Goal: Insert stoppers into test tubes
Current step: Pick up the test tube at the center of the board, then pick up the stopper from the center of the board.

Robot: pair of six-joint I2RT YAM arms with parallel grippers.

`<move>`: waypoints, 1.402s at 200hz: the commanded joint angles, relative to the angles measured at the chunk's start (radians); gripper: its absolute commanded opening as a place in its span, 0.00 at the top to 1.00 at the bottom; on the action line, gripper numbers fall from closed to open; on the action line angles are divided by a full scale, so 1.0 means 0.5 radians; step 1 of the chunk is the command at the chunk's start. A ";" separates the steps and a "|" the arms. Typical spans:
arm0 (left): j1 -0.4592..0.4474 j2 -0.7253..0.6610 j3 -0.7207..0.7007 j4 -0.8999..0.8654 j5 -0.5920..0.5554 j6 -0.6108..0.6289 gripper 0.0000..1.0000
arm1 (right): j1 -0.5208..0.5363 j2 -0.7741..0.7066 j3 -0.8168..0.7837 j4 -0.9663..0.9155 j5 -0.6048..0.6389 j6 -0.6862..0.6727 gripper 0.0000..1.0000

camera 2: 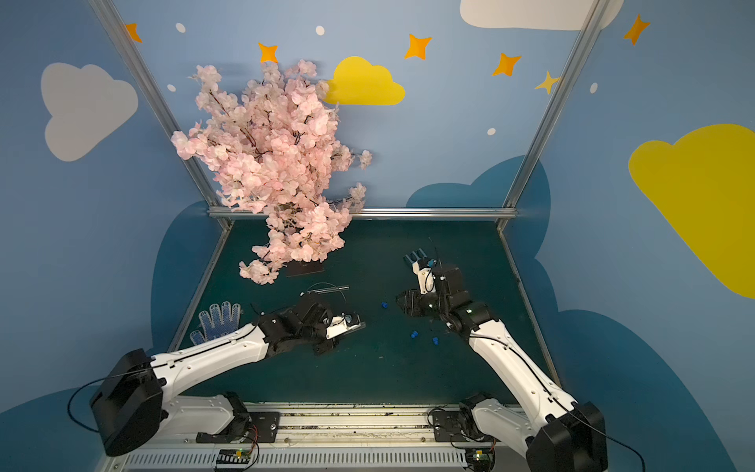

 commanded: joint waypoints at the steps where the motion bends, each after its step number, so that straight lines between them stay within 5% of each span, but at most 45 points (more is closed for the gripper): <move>1: 0.015 0.026 0.066 -0.154 -0.078 0.020 0.92 | 0.028 0.154 0.138 -0.423 0.367 -0.545 0.48; 36: 0.124 0.017 0.025 -0.088 -0.121 -0.104 0.91 | 0.106 0.435 0.292 -0.400 0.420 -1.120 0.47; 82: 0.192 -0.005 -0.026 -0.042 -0.060 -0.070 0.90 | 0.097 0.838 0.203 0.007 0.120 -1.903 0.46; 156: 0.250 -0.096 -0.123 0.112 -0.023 -0.003 0.90 | 0.087 1.445 0.641 -0.047 0.013 -1.939 0.52; 280: 0.264 -0.122 -0.179 0.200 0.018 0.052 0.90 | 0.093 1.757 0.908 -0.216 -0.013 -1.915 0.62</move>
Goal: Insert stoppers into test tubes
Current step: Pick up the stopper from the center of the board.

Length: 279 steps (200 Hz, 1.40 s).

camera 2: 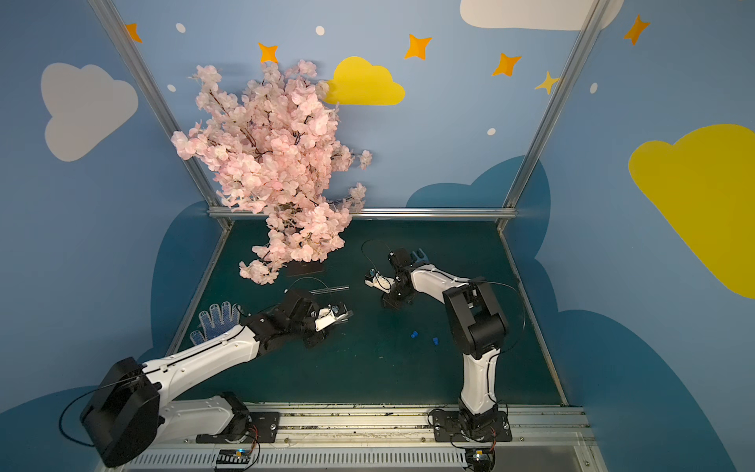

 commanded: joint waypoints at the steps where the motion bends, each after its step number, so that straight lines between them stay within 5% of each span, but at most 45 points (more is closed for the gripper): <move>1: 0.011 -0.006 -0.022 0.023 0.030 0.026 0.90 | 0.002 0.055 0.085 -0.118 -0.032 -0.001 0.63; 132: 0.016 -0.022 -0.026 0.023 0.027 0.033 0.90 | 0.022 0.117 0.129 -0.246 0.026 -0.030 0.69; 279: 0.025 -0.027 -0.039 0.020 -0.025 0.062 0.91 | 0.039 0.114 0.155 -0.293 0.029 -0.105 0.87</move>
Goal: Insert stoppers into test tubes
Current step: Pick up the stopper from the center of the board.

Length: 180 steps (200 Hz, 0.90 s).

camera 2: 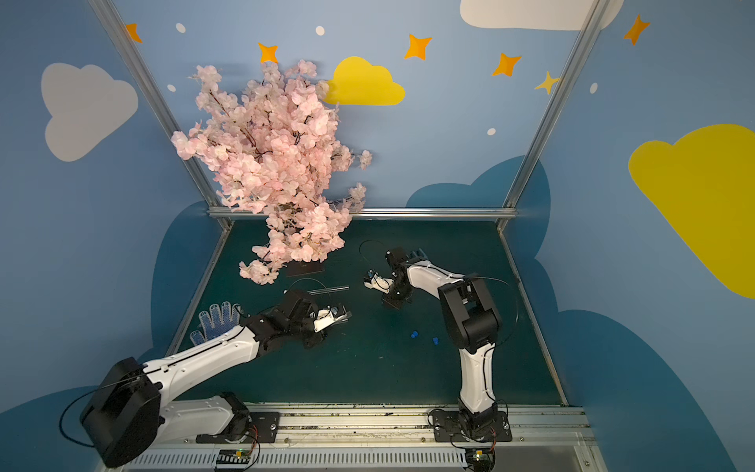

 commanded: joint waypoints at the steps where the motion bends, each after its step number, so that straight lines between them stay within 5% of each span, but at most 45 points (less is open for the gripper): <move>1: 0.007 -0.025 -0.010 0.014 -0.008 0.024 0.91 | 0.017 -0.007 -0.003 -0.074 -0.018 -0.039 0.87; 100: -0.060 -0.082 -0.144 0.151 -0.042 0.257 0.91 | 0.122 -0.534 -0.406 -0.018 -0.148 -0.129 0.87; 144: -0.099 -0.049 -0.158 0.145 -0.096 0.352 0.91 | 0.250 -0.553 -0.522 0.019 -0.081 -0.152 0.86; 180: -0.159 -0.026 -0.176 0.134 -0.168 0.463 0.92 | 0.268 -0.652 -0.535 0.014 -0.254 -0.145 0.85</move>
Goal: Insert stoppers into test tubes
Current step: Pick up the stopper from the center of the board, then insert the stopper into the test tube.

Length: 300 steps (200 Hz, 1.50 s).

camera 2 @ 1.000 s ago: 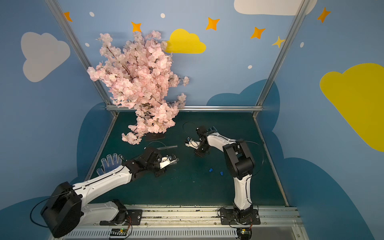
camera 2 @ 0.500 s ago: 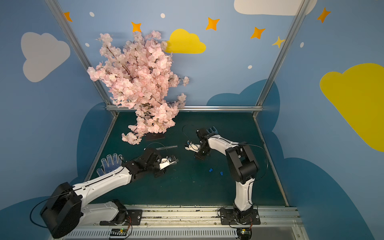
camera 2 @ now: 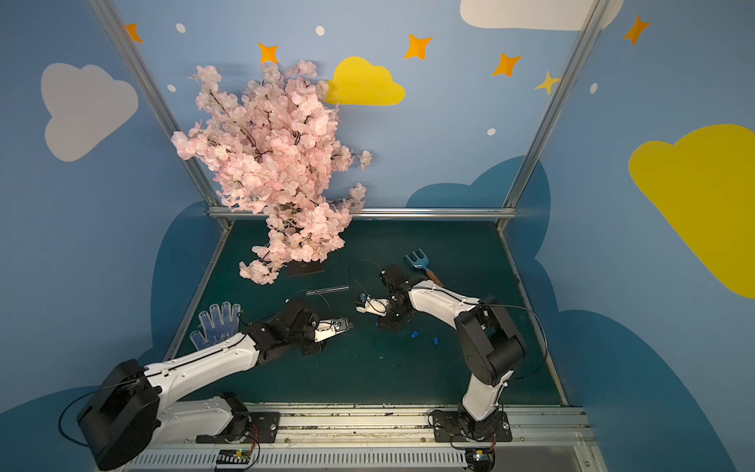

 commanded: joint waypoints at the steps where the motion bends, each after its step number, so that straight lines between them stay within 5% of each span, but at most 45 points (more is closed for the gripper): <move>1: -0.041 0.018 -0.021 0.014 -0.047 0.122 0.92 | 0.008 -0.101 0.000 -0.009 -0.148 -0.022 0.85; 133: -0.102 -0.129 -0.077 0.322 -0.077 0.572 0.93 | 0.134 -0.531 -0.073 -0.186 -0.449 0.106 0.83; 300: -0.127 -0.113 -0.045 0.381 -0.034 0.653 0.93 | 0.209 -0.448 -0.001 -0.130 -0.495 0.168 0.83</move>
